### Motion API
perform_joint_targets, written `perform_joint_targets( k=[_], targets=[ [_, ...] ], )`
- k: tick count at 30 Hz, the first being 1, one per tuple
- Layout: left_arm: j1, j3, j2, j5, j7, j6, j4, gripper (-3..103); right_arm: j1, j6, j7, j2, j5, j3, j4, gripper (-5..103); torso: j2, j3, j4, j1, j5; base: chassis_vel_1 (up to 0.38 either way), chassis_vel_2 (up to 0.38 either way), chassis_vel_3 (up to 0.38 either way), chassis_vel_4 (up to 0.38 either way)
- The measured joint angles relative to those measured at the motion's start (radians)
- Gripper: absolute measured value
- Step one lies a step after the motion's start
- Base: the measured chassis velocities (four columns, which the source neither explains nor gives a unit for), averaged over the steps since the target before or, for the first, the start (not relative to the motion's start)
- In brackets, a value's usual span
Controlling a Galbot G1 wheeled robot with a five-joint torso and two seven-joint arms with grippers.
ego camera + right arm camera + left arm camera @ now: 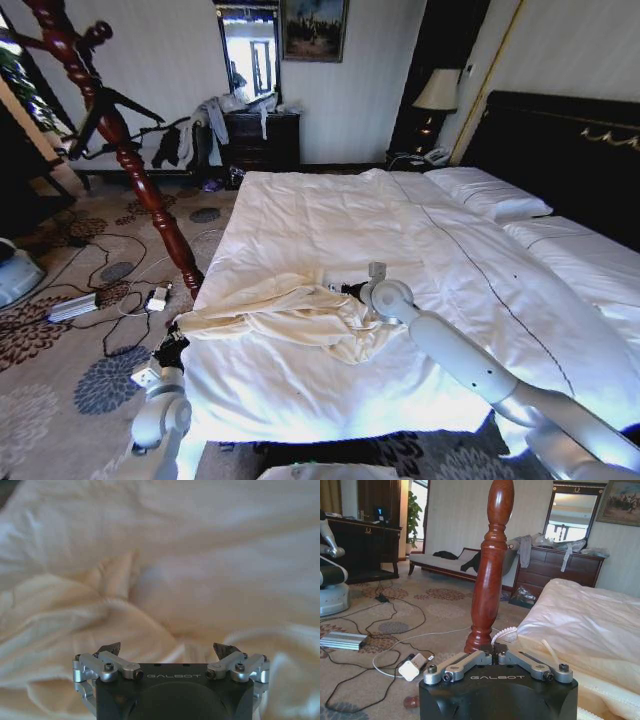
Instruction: Pick up the clothes from the bed and hang them on the clothes hanger.
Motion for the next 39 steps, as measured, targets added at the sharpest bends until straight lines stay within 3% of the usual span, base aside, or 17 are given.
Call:
perform_joint_targets(
  k=[3, 11, 13, 15, 19, 21, 25, 26, 28, 30, 32, 36, 39],
  targets=[
    [0.002, 0.000, 0.003, -0.002, -0.003, 0.002, -0.001, 0, -0.023, -0.007, 0.063, 0.014, 0.050, 0.018, 0.012, 100, 0.000, 0.000, 0.0003, 0.000, -0.0001, 0.000, 0.000, 0.000, 0.000],
    [0.004, 0.007, 0.000, -0.002, -0.006, 0.004, -0.003, 0, -0.047, 0.017, 0.064, 0.011, 0.003, 0.025, 0.023, 101, 0.000, 0.000, 0.0003, 0.000, 0.0000, 0.000, 0.000, 0.000, 0.000],
    [0.005, 0.008, -0.003, -0.001, -0.007, 0.005, -0.007, 0, -0.067, 0.029, 0.056, -0.001, 0.010, 0.043, 0.060, 91, 0.000, 0.000, 0.0002, 0.000, 0.0000, 0.000, 0.000, 0.000, 0.000],
    [0.005, 0.008, -0.004, -0.001, -0.007, 0.005, -0.008, 0, -0.072, 0.030, 0.055, -0.004, 0.014, 0.047, 0.069, 91, 0.000, 0.000, 0.0001, 0.000, 0.0000, 0.000, 0.000, 0.000, 0.000],
    [0.010, 0.010, -0.007, 0.004, -0.009, 0.005, -0.010, 0, -0.110, 0.042, 0.051, -0.022, 0.024, 0.074, 0.118, 70, 0.000, 0.000, 0.0001, 0.000, 0.0000, 0.000, 0.000, 0.000, 0.000],
    [0.011, 0.010, -0.007, 0.004, -0.009, 0.005, -0.011, 0, -0.114, 0.042, 0.051, -0.024, 0.024, 0.077, 0.124, 70, 0.000, 0.000, 0.0001, 0.000, 0.0000, 0.000, 0.000, 0.000, 0.000],
    [0.015, 0.015, -0.010, 0.009, -0.012, 0.005, -0.018, 0, -0.152, 0.041, 0.031, -0.037, 0.007, 0.103, 0.157, 48, 0.000, 0.000, 0.0001, 0.000, 0.0000, 0.000, 0.000, 0.000, 0.000],
    [0.015, 0.015, -0.010, 0.009, -0.012, 0.005, -0.018, 0, -0.152, 0.041, 0.031, -0.037, 0.007, 0.103, 0.157, 48, 0.000, 0.000, 0.0001, 0.000, 0.0000, 0.000, 0.000, 0.000, 0.000],
    [0.020, 0.017, -0.011, 0.014, -0.014, 0.006, -0.022, 0, -0.174, 0.051, -0.001, -0.043, -0.013, 0.122, 0.172, 37, 0.000, 0.000, 0.0002, 0.000, 0.0000, 0.000, 0.000, 0.000, 0.000],
    [0.021, 0.018, -0.011, 0.016, -0.014, 0.006, -0.024, 0, -0.183, 0.054, -0.009, -0.046, -0.020, 0.129, 0.177, 37, 0.000, 0.000, 0.0002, 0.000, 0.0000, 0.000, 0.000, 0.000, 0.000],
    [0.022, 0.019, -0.010, 0.017, -0.017, 0.007, -0.030, 0, -0.214, 0.062, -0.030, -0.054, -0.047, 0.146, 0.184, 21, 0.000, 0.000, 0.0003, 0.000, 0.0000, 0.000, 0.000, 0.000, 0.000],
    [0.022, 0.019, 0.007, 0.015, -0.017, 0.006, -0.035, 0, -0.267, 0.105, -0.103, -0.074, -0.130, 0.157, 0.187, 10, 0.000, 0.000, 0.0004, 0.000, 0.0000, 0.000, 0.000, 0.000, 0.000],
    [0.019, 0.028, 0.065, -0.008, 0.001, -0.027, -0.047, 0, -0.364, 0.254, -0.315, -0.125, -0.297, 0.184, 0.188, 2, 0.000, 0.000, -0.0001, 0.000, 0.0002, 0.000, 0.000, 0.000, 0.000]
  ],
)
